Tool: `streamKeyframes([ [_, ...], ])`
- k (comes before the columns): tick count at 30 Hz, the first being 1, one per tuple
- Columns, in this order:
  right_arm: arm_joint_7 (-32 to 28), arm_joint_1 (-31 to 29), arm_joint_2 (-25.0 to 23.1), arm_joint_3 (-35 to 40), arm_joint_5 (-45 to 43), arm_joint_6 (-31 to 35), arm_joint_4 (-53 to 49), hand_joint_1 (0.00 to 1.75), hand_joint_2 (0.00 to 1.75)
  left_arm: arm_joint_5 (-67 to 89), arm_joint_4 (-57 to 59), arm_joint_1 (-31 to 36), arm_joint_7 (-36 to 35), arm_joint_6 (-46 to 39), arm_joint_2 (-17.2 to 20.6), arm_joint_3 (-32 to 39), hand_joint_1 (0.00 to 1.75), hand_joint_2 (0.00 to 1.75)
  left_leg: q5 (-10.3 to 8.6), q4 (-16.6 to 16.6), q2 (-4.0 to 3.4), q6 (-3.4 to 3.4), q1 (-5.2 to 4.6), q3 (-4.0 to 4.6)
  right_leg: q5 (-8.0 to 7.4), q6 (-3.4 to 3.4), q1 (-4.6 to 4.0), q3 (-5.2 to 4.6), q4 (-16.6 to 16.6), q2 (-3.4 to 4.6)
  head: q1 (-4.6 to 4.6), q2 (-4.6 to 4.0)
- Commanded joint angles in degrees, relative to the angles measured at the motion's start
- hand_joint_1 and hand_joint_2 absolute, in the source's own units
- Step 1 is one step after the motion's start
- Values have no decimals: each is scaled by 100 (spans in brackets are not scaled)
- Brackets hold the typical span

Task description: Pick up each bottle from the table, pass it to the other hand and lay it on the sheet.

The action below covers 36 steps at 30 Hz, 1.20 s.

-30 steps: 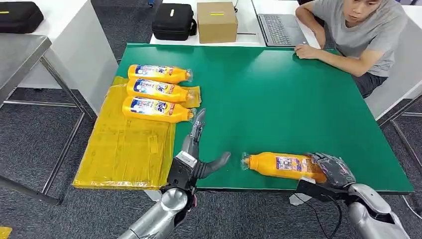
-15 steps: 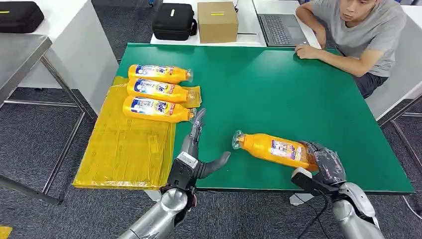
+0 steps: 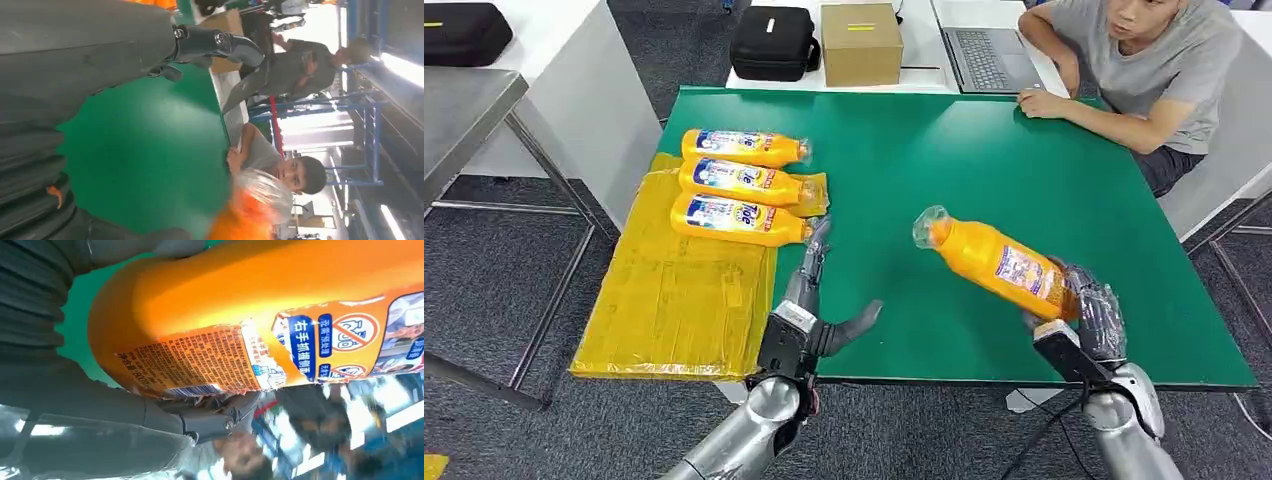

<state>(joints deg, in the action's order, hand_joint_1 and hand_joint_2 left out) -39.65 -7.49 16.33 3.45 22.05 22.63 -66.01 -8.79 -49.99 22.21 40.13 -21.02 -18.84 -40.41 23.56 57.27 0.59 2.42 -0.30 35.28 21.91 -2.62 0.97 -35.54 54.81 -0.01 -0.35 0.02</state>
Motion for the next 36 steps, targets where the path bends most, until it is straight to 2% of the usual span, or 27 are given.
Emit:
streamKeyframes([
  [1, -35, 39, -694, 1085, -741, 951, -668, 175, 175, -656, 371, 98, -13, -329, -94, -234, 0, 175, 21, -2, -33, -15, 7, -37, 11, 13, -7, 29, -4, 29, 2, 0],
  [3, -35, -29, -802, 1430, -857, 1047, -572, 175, 175, -630, 281, 20, -13, -421, -58, -107, 0, 175, 15, -5, -38, -13, 9, -23, 2, 11, -9, 15, -7, 33, 2, 0],
  [6, -35, -43, -900, 1963, -881, 1532, -581, 175, 175, -644, 229, -44, -13, -358, 16, -47, 0, 175, 24, -10, -53, -23, 10, -50, 9, 19, -10, 32, -7, 43, 2, 0],
  [7, -35, 0, -990, 2126, -1111, 1737, -721, 175, 175, -678, 244, -49, -13, -327, 27, -42, 0, 175, 18, -7, -41, -19, 10, -35, 6, 16, -11, 21, -5, 33, 0, 0],
  [14, -35, 227, -1542, 2020, -1091, 1737, -776, 175, 175, -567, -211, -154, -13, -402, 140, -179, 0, 175, 18, -5, -30, -20, 12, -35, 15, 15, -11, 23, 1, 24, 0, 0],
  [24, -35, 181, -1721, 2275, -1327, 1737, -548, 175, 175, -638, -196, 109, -13, -436, 44, -356, 0, 175, 6, -4, -15, -15, 9, -14, 7, 11, -7, 7, 1, 12, 2, 0],
  [28, -35, 231, -1791, 2096, -1207, 1737, -599, 175, 175, -759, 45, 299, -99, -472, -116, -438, 0, 175, 8, -4, -11, -17, 8, -19, 11, 13, -7, 12, 2, 7, 2, 0],
  [36, -35, 314, -1853, 1907, -1162, 1737, -736, 175, 175, -1094, 301, 465, -98, -384, -116, -686, 0, 175, 13, -2, -8, -18, 8, -30, 17, 14, -7, 22, 3, 3, 2, 0],
])
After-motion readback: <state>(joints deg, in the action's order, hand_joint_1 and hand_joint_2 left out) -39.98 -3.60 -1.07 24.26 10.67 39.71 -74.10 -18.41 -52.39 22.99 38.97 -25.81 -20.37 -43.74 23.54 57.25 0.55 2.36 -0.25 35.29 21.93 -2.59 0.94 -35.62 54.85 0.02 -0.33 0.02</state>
